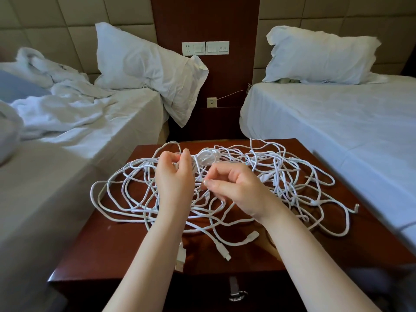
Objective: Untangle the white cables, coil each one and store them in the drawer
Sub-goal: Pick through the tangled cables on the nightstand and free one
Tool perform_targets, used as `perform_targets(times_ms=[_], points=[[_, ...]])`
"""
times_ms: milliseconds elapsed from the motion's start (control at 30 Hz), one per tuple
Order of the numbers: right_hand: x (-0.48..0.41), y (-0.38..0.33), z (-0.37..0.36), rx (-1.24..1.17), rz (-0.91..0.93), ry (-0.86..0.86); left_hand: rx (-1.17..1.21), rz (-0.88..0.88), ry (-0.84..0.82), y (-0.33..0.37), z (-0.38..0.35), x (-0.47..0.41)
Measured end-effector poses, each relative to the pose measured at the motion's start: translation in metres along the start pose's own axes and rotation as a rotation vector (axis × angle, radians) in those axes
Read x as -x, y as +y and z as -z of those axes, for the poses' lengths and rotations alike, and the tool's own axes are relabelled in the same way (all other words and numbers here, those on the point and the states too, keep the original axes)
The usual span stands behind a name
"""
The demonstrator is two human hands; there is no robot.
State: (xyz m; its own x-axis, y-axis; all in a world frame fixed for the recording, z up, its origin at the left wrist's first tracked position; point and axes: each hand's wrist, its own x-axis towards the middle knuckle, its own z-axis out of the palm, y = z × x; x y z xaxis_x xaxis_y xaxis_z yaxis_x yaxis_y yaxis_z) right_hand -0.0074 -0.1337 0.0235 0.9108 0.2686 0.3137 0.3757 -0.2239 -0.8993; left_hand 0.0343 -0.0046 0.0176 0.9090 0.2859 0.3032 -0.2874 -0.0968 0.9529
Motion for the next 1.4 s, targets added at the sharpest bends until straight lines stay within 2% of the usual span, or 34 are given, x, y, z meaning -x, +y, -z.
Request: perform_targets(times_ms=[100, 333, 467, 567, 733, 867, 967, 1067, 1200, 1300, 1400], points=[[0.000, 0.006, -0.001, 0.041, -0.074, -0.030, 0.165, 0.064, -0.058, 0.004, 0.004, -0.001], [-0.003, 0.016, 0.005, -0.008, -0.112, 0.066, 0.406, 0.099, -0.386, 0.028, 0.008, 0.004], [-0.003, 0.024, 0.005, -0.164, -0.160, 0.172, 0.343, 0.074, -0.603, 0.033, 0.011, 0.011], [-0.005, 0.022, 0.011, -0.373, -0.161, 0.244, 0.275, 0.082, -0.768, 0.034, 0.010, 0.016], [-0.001, 0.021, 0.019, -0.412, -0.123, 0.238, 0.035, 0.067, -0.864, 0.032, 0.010, 0.018], [-0.002, 0.014, 0.017, -0.347, -0.116, 0.311, -0.111, 0.071, -0.825, 0.030, 0.012, 0.015], [-0.003, 0.013, 0.014, -0.313, -0.109, 0.359, -0.221, 0.078, -0.721, 0.025, 0.007, 0.013], [-0.003, 0.009, 0.013, -0.146, -0.036, 0.366, -0.300, 0.091, -0.586, 0.015, -0.002, 0.012], [-0.002, -0.001, 0.012, 0.083, 0.099, 0.288, -0.286, 0.092, -0.355, 0.005, -0.006, 0.005], [-0.001, -0.004, 0.010, 0.123, 0.094, 0.181, -0.216, 0.051, -0.192, 0.004, -0.003, 0.001], [-0.001, -0.002, 0.007, 0.138, 0.068, 0.086, -0.153, 0.034, -0.102, 0.002, -0.003, 0.000]])
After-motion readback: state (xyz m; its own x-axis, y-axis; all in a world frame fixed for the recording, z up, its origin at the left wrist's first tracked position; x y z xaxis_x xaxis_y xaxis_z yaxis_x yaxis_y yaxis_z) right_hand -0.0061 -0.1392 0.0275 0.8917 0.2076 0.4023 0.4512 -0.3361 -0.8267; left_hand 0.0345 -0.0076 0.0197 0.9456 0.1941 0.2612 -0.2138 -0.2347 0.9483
